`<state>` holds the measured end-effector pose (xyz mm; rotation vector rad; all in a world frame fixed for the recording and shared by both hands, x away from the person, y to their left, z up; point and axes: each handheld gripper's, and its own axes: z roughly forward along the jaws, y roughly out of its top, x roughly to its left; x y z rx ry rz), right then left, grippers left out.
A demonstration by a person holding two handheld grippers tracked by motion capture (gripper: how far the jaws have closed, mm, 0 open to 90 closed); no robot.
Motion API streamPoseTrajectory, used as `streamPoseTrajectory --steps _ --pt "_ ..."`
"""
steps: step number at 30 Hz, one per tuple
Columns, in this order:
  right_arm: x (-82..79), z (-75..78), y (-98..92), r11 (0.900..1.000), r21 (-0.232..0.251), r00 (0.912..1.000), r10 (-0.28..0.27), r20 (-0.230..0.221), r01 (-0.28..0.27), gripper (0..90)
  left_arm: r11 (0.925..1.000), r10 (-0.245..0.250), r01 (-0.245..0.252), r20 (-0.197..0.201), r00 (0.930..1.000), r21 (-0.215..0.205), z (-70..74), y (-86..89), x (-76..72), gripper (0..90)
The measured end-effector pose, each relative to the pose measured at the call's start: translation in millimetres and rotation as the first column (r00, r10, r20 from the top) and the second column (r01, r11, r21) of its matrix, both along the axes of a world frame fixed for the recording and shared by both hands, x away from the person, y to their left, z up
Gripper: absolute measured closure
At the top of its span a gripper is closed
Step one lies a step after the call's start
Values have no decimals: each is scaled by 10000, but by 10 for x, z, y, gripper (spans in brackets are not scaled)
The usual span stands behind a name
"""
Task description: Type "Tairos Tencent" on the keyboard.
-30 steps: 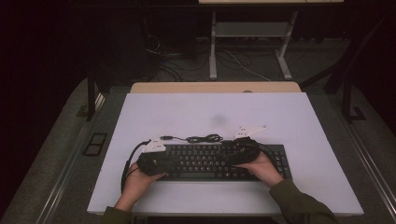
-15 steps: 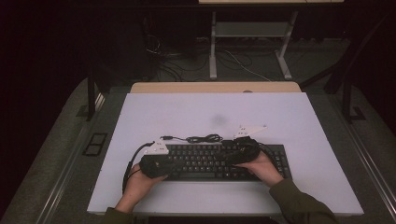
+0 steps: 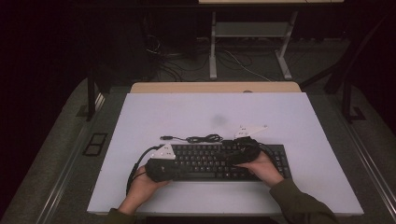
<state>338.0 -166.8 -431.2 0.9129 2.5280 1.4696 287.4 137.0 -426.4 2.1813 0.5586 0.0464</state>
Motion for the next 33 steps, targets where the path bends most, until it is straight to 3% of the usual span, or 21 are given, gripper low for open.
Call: streamPoseTrajectory --steps 9,21,33 --pt "-27 -2 -26 10000 -71 10000 -37 8 37 329 9994 -244 244 1 9997 241 -28 -60 8 889" --pt "-15 5 -26 10000 -27 10000 -5 71 6 328 9987 -173 174 -40 9998 488 -72 -57 13 889" --pt "-13 8 -10 10000 -47 10000 9 17 -8 329 9988 -181 190 -198 9996 452 -107 -54 20 890"
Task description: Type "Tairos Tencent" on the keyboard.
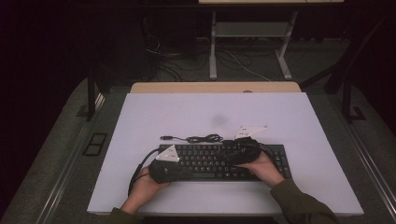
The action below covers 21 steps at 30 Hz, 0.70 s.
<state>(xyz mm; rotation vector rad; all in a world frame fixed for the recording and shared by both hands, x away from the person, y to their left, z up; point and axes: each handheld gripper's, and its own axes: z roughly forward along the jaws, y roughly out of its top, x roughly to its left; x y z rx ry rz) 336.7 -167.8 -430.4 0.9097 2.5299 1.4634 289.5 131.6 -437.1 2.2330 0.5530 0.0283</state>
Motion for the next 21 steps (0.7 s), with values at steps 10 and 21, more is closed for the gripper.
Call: streamPoseTrajectory --steps 10,21 --pt "2 4 -4 10000 27 10000 -21 28 21 328 9999 73 -72 157 9998 -104 55 9 -8 889" --pt "-4 6 -16 10000 -22 10000 -8 76 8 328 9988 225 -214 247 9994 -445 100 41 10 888"
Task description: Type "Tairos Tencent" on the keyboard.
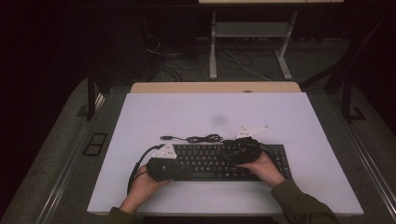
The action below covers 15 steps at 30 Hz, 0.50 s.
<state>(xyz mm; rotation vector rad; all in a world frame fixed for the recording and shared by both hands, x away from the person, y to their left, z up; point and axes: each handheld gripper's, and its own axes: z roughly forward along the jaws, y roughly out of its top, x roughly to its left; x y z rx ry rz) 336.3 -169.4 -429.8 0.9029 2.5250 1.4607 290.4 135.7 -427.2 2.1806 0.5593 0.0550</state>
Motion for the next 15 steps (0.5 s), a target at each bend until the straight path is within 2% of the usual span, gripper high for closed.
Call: streamPoseTrajectory --steps 8,15 --pt "-8 -4 12 10000 -39 10000 17 31 -17 328 9999 114 -113 113 9999 -122 26 23 27 886" --pt "-5 -14 -1 10000 16 10000 -19 -67 19 328 9990 356 -352 136 9993 -286 24 38 68 844"
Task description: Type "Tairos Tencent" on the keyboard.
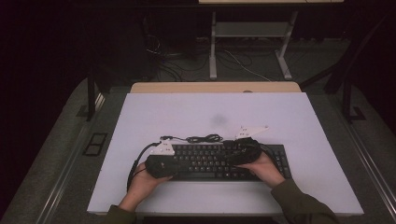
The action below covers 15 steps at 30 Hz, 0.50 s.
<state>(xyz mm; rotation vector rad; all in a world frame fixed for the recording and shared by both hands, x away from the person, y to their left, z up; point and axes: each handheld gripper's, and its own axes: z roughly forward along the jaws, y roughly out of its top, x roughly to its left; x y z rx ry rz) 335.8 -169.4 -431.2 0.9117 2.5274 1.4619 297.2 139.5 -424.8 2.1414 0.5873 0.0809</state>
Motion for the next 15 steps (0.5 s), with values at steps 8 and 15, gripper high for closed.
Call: streamPoseTrajectory --steps 8,15 --pt "4 -19 -54 10000 4 10000 -62 -67 62 329 9990 435 -435 38 9990 -116 -26 3 28 680" --pt "-41 36 -128 9998 186 10000 -15 -83 16 332 9965 792 -787 139 9968 -297 -40 23 53 485"
